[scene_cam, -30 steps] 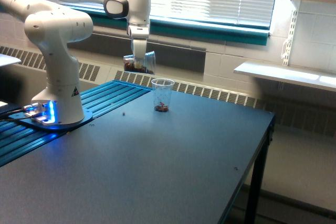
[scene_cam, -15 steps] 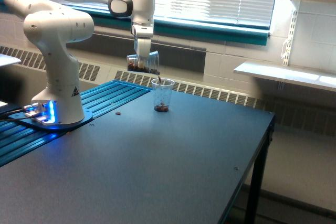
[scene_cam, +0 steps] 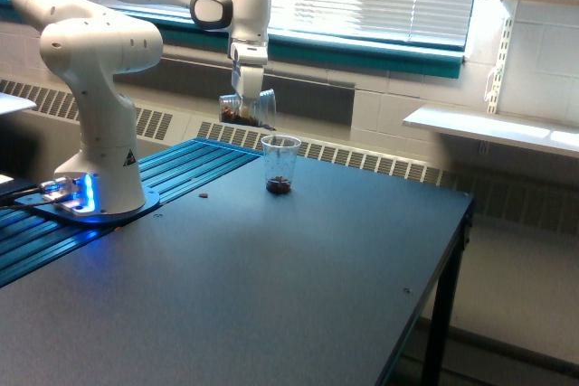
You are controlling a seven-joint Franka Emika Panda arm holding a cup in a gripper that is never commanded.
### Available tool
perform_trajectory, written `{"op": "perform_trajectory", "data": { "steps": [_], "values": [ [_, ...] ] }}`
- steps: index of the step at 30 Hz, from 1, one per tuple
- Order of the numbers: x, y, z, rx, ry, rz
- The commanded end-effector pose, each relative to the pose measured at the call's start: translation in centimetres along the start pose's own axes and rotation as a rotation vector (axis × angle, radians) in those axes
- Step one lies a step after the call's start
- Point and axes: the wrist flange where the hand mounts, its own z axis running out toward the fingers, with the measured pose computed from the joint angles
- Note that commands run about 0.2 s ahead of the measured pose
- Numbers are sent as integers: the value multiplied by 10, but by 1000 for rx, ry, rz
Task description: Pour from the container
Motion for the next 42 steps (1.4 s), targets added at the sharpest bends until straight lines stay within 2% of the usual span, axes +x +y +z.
{"op": "perform_trajectory", "data": {
  "steps": [1, 29, 42],
  "values": [
    [1, -4, -1, -18, -10, -35],
    [9, -8, -2, -78, -32, -79],
    [10, -14, -2, -91, -39, -111]
  ]
}}
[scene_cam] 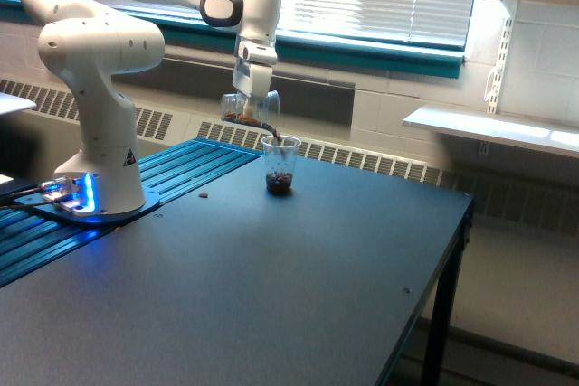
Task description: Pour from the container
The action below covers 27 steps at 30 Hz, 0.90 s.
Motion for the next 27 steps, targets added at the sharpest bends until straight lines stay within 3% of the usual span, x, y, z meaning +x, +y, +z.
{"op": "perform_trajectory", "data": {
  "steps": [1, 27],
  "values": [
    [1, -4, -1, -13, -10, -38],
    [2, -12, 2, -58, -33, -72]
  ]
}}
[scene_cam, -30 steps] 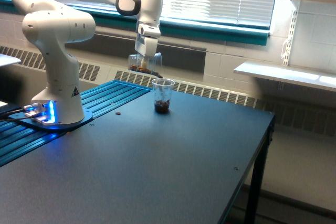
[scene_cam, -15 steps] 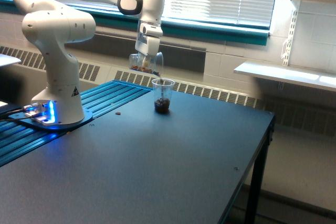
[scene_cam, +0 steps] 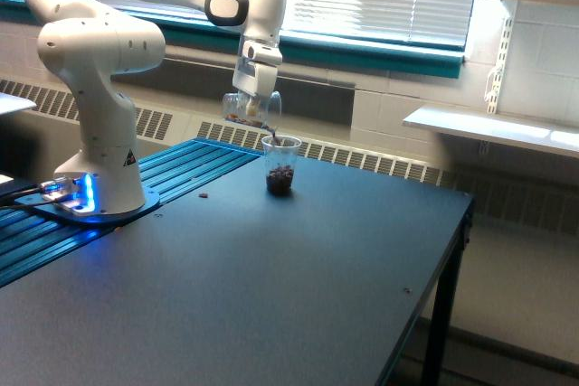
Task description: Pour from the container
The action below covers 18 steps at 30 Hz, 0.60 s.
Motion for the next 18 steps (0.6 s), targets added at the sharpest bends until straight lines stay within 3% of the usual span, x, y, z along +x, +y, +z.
{"op": "perform_trajectory", "data": {
  "steps": [1, 18],
  "values": [
    [0, -4, 2, -15, -17, -22],
    [9, -11, -4, -51, -24, -53]
  ]
}}
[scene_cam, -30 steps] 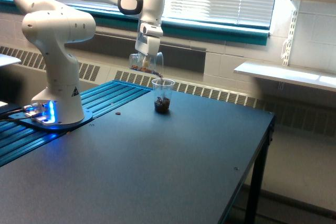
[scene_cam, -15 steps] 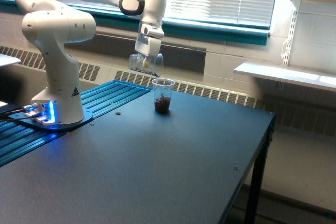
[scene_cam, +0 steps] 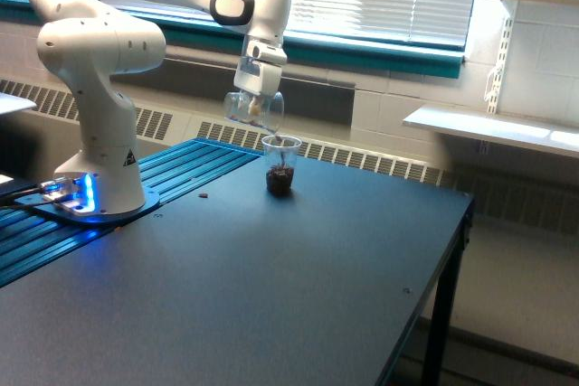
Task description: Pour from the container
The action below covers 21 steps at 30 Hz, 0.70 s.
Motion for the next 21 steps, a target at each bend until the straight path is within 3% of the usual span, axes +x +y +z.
{"op": "perform_trajectory", "data": {
  "steps": [1, 13, 21],
  "values": [
    [5, -1, -2, -14, -14, -25],
    [7, 2, -3, -38, -24, -40],
    [8, 4, -4, -29, -28, -38]
  ]
}}
